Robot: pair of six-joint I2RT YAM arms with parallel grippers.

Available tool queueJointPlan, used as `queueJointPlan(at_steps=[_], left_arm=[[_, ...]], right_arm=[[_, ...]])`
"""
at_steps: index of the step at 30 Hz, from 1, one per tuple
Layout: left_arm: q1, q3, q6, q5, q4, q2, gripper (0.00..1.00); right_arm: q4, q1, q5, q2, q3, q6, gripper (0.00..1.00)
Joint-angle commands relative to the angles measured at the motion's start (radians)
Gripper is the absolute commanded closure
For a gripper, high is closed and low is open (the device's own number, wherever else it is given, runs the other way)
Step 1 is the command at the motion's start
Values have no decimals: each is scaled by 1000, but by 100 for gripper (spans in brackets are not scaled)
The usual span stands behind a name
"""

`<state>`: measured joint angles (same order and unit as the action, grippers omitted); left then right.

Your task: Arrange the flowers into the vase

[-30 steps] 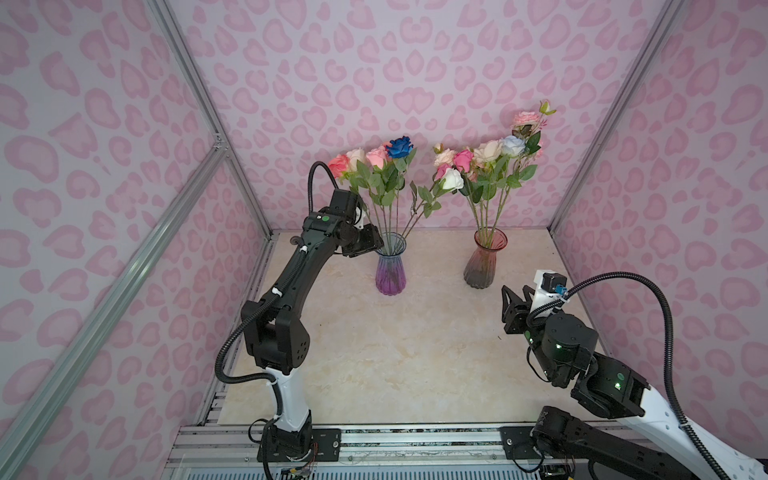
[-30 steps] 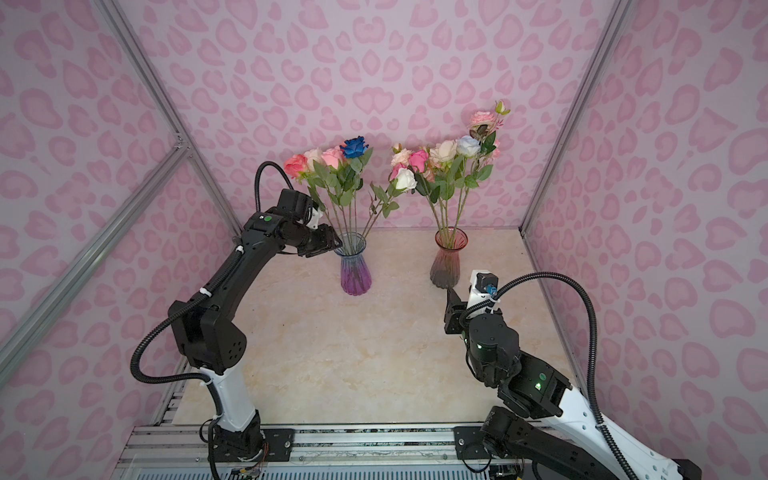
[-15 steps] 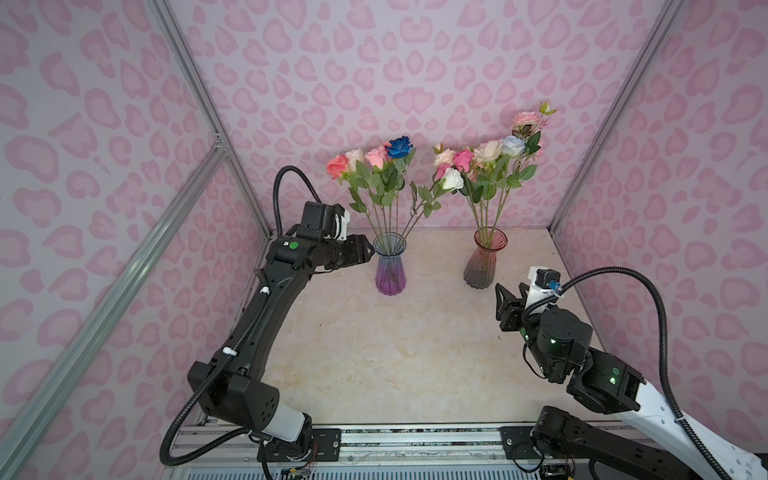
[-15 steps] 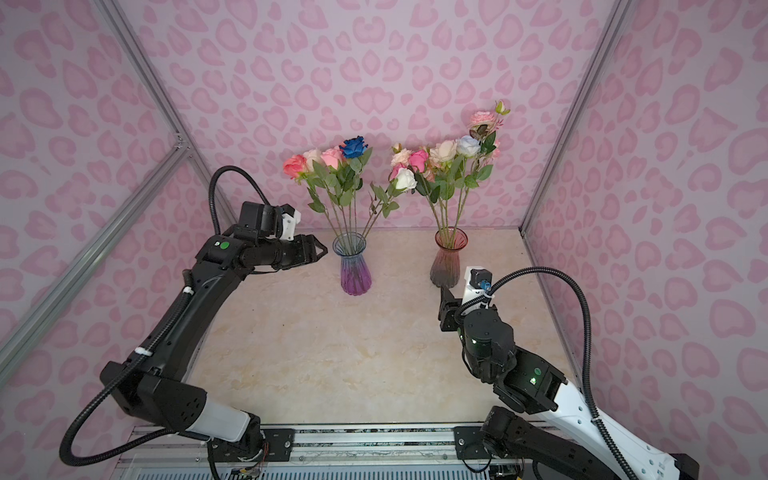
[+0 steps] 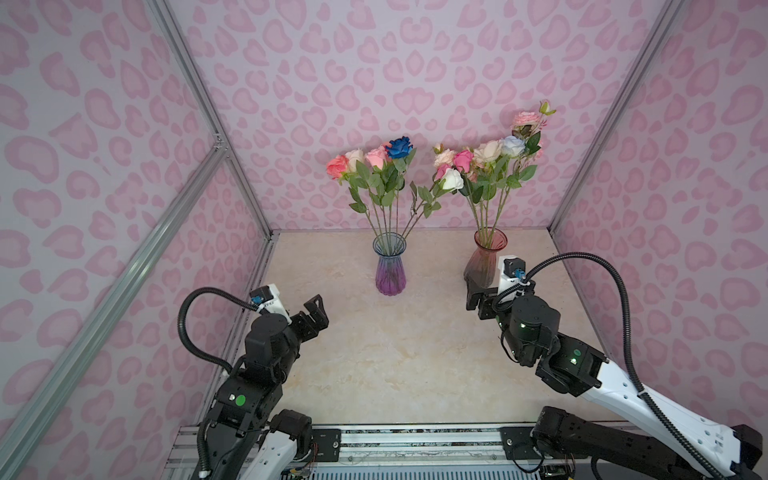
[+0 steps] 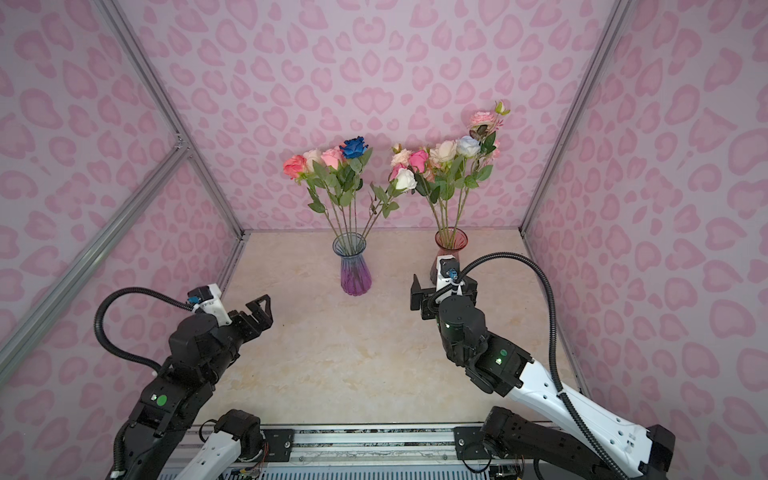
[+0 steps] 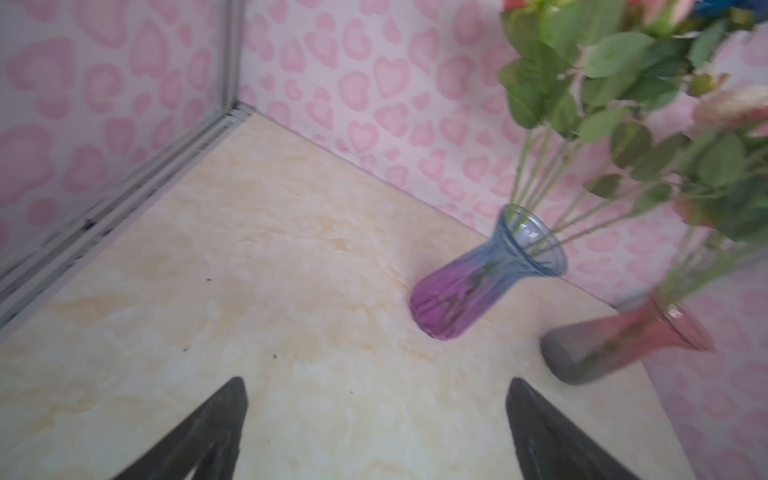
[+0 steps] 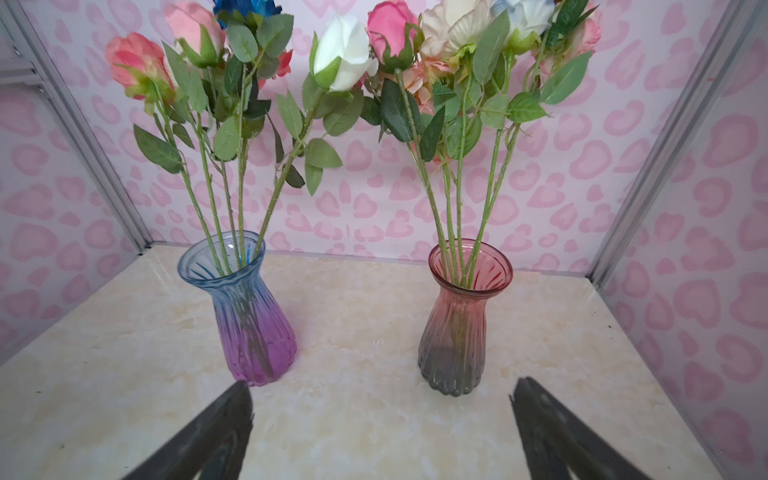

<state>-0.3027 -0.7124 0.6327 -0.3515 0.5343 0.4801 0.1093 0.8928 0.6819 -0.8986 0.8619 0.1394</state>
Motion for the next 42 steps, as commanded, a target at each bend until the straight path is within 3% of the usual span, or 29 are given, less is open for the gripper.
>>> queueJointPlan(at_steps=[1, 4, 7, 9, 11, 13, 15, 17, 20, 23, 27, 32, 35, 37, 41, 42], left_arm=[[0, 94, 135, -304, -98, -60, 2], [0, 142, 139, -290, -130, -30, 2], [0, 237, 75, -197, -345, -2, 2], [0, 354, -68, -185, -586, 12, 2], [0, 435, -244, -252, -750, 66, 2], [2, 486, -315, -354, -850, 142, 2], [5, 532, -379, -352, -994, 211, 2], [4, 510, -417, -363, -1060, 309, 2], [18, 456, -593, -305, -1187, 504, 2], [74, 437, -632, -199, -1251, 635, 2], [150, 449, -603, -62, -1422, 789, 2], [191, 357, -679, 112, -1428, 935, 2], [250, 364, -631, 175, -1429, 939, 2], [299, 401, -577, 212, -1563, 1003, 2], [307, 381, -580, 244, -1495, 989, 2], [308, 379, -580, 243, -1515, 998, 2]], right_arm=[[-126, -17, 118, -18, -27, -55, 2], [-134, -84, 40, -17, -44, -81, 2], [-219, -171, -55, -18, -114, -176, 2], [-258, -244, -195, -8, -168, -242, 2], [-260, -308, -275, 7, -214, -268, 2], [-276, -358, -362, 37, -271, -382, 1], [-356, -403, -365, 60, -351, -415, 1], [-445, -468, -431, 73, -423, -424, 1], [-547, -551, -451, 31, -510, -421, 1], [-596, -624, -486, -10, -546, -329, 1], [-828, -660, -431, -124, -643, -334, 1], [-1149, -809, -500, -321, -722, -178, 1], [-1303, -856, -565, -469, -729, -138, 1], [-1316, -855, -623, -543, -699, -162, 1], [-1447, -855, -566, -688, -668, -143, 1], [-1312, -854, -535, -645, -633, -127, 1]])
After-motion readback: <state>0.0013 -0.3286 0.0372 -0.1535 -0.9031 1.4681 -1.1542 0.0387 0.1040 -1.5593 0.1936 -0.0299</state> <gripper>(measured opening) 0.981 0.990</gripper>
